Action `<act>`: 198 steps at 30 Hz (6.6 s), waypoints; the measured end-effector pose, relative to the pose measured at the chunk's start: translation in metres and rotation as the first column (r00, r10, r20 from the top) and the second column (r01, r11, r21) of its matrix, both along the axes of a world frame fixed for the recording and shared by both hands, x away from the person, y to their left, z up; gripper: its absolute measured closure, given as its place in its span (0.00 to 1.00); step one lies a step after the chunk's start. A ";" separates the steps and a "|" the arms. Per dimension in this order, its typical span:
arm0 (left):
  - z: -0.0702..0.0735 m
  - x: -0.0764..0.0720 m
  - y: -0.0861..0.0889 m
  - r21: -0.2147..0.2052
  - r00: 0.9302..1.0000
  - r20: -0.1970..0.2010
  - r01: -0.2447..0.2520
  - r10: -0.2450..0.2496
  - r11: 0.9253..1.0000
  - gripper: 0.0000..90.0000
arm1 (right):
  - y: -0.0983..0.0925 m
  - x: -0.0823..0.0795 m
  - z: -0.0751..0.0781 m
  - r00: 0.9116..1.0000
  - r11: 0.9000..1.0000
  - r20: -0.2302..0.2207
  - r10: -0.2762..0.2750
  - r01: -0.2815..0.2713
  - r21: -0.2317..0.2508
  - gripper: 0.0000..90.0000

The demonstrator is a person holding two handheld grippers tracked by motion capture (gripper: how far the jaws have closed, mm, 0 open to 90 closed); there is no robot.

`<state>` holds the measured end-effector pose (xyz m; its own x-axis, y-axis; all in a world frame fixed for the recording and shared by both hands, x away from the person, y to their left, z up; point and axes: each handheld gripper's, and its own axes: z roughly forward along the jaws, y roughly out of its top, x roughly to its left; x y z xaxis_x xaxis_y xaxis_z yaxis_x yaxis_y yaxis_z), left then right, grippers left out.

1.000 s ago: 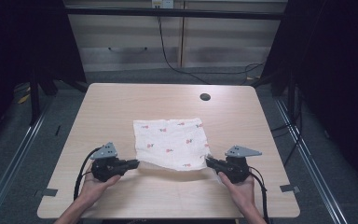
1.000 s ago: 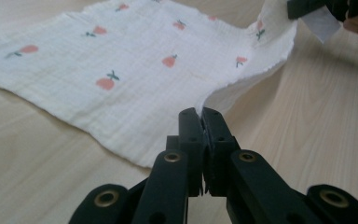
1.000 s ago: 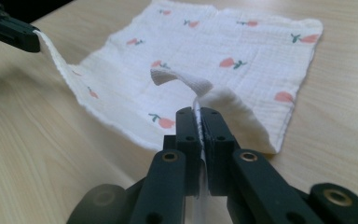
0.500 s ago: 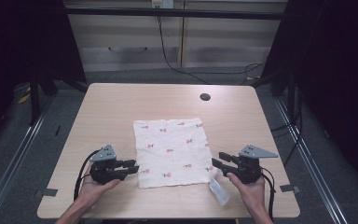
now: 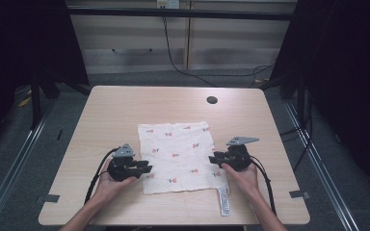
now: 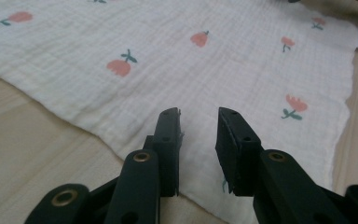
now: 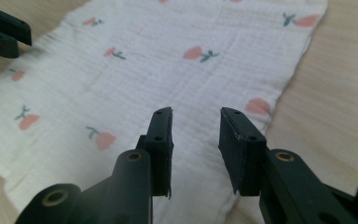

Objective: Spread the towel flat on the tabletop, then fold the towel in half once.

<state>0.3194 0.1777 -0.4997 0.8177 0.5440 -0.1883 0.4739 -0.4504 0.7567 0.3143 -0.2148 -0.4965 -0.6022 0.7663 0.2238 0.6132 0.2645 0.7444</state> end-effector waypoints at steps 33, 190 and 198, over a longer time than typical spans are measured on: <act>-0.005 -0.007 0.008 0.067 1.000 0.026 0.011 -0.013 0.998 0.82 | 0.007 -0.042 -0.003 0.997 0.992 -0.049 0.066 -0.070 -0.104 0.80; 0.022 0.088 0.024 -0.109 0.985 0.049 -0.160 0.166 0.981 0.98 | -0.011 0.051 0.021 0.993 0.994 0.093 -0.078 0.071 0.082 0.96; 0.043 0.080 0.023 -0.189 0.987 0.080 -0.121 0.138 0.974 0.98 | -0.020 0.046 0.038 0.986 0.990 0.143 -0.089 0.071 0.122 0.96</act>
